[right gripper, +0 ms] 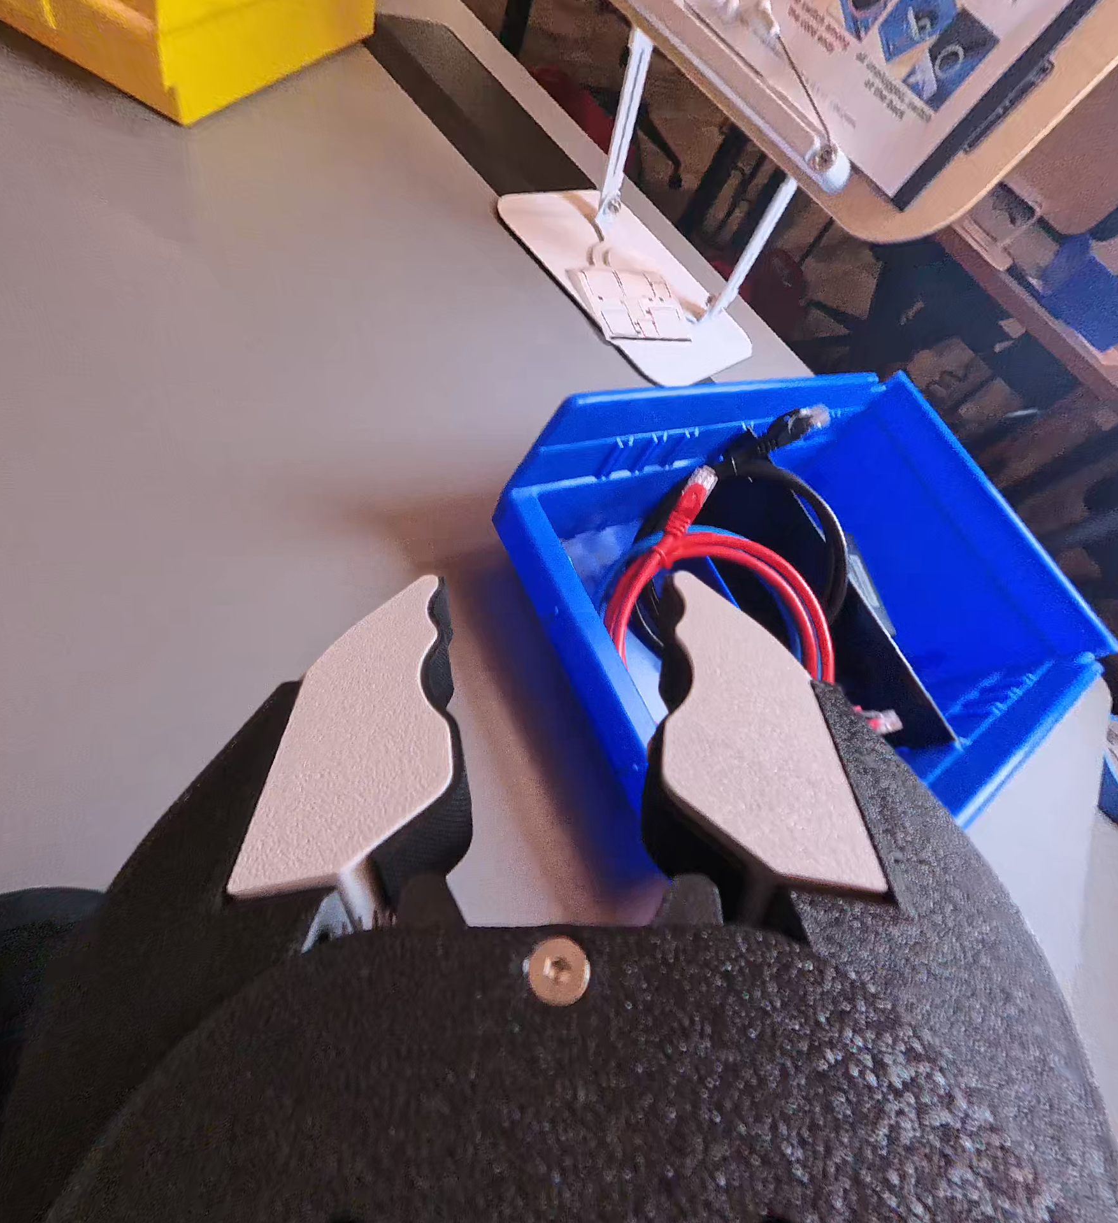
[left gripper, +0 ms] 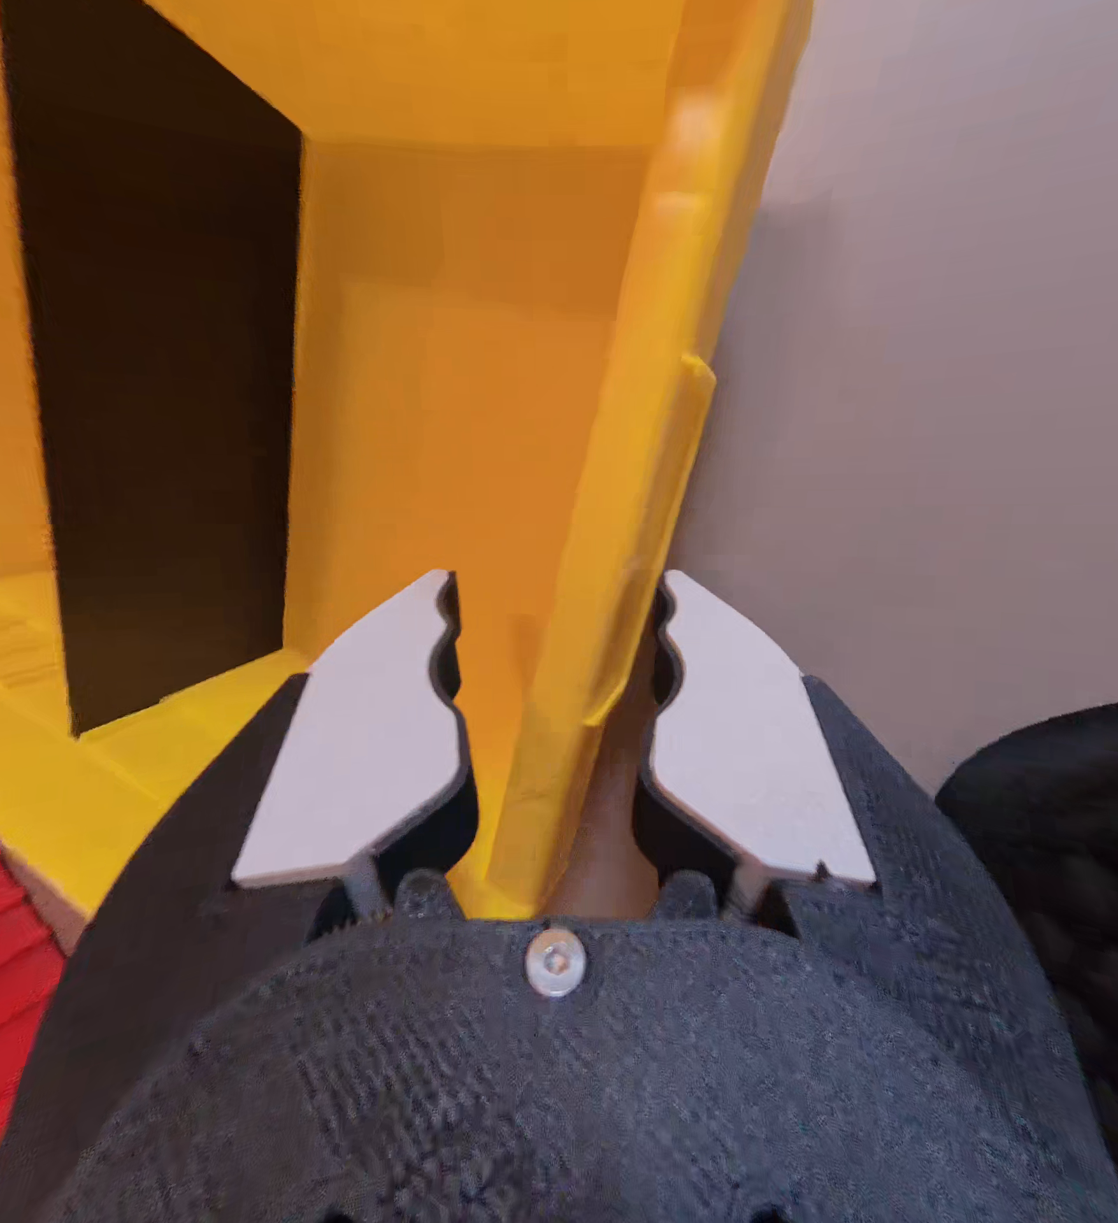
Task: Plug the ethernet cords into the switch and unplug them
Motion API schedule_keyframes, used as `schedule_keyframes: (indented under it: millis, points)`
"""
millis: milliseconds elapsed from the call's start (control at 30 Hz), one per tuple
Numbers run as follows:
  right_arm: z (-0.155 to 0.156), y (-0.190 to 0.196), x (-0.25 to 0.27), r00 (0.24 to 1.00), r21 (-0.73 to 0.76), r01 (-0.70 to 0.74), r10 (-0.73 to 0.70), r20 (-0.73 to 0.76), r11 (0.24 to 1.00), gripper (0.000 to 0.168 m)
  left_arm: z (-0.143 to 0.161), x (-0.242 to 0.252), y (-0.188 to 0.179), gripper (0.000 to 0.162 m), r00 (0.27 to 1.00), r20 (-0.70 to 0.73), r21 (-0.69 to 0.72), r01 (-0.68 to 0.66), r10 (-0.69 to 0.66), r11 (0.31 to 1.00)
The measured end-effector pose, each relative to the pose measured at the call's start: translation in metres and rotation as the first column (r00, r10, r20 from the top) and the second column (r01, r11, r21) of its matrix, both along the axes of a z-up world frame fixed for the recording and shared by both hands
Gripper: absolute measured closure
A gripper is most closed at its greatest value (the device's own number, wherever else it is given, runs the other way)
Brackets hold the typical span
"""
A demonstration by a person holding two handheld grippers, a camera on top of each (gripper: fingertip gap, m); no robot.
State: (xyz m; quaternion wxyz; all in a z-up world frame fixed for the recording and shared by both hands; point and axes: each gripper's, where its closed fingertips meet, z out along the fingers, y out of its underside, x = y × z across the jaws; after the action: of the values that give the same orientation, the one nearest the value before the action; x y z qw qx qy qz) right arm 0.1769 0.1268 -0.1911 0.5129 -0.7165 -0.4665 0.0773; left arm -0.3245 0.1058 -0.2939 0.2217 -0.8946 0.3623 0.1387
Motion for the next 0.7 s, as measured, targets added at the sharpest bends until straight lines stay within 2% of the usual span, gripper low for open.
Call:
schedule_keyframes:
  millis: [33,200,333,467,600,633,667,700]
  points:
    - [-0.001,-0.001,0.007,1.000,0.001,0.021,-0.021,-0.003,1.000,0.109,-0.009,0.004,-0.004,0.130,0.999,-0.006,-0.050,0.041,-0.042,0.998]
    - [0.003,-0.001,0.038,0.992,-0.001,0.123,-0.123,-0.028,0.992,0.114,-0.008,0.030,-0.006,0.133,0.983,-0.126,-0.001,0.136,-0.135,0.991]
    - [0.003,0.008,0.075,0.960,0.021,0.281,-0.281,-0.005,0.960,0.112,-0.008,0.082,-0.031,0.132,0.954,-0.093,0.004,0.286,-0.284,0.958]
    - [-0.005,0.030,0.120,0.877,0.016,0.480,-0.480,-0.035,0.877,0.103,-0.008,0.132,-0.037,0.132,0.900,-0.078,0.021,0.432,-0.429,0.902]
    - [-0.034,0.053,0.137,0.801,-0.173,0.562,-0.584,-0.130,0.809,0.099,-0.007,0.158,-0.016,0.130,0.857,-0.085,0.050,0.513,-0.508,0.857]
    - [-0.041,0.059,0.140,0.781,-0.213,0.576,-0.608,-0.141,0.789,0.100,-0.006,0.158,-0.012,0.124,0.864,-0.079,0.049,0.501,-0.497,0.864]
    - [-0.048,0.065,0.140,0.773,-0.242,0.577,-0.617,-0.149,0.780,0.104,-0.002,0.157,-0.009,0.114,0.882,-0.070,0.062,0.470,-0.466,0.880]
    - [-0.053,0.070,0.140,0.771,-0.262,0.570,-0.617,-0.157,0.779,0.115,0.004,0.161,-0.011,0.112,0.891,-0.022,0.080,0.453,-0.453,0.888]
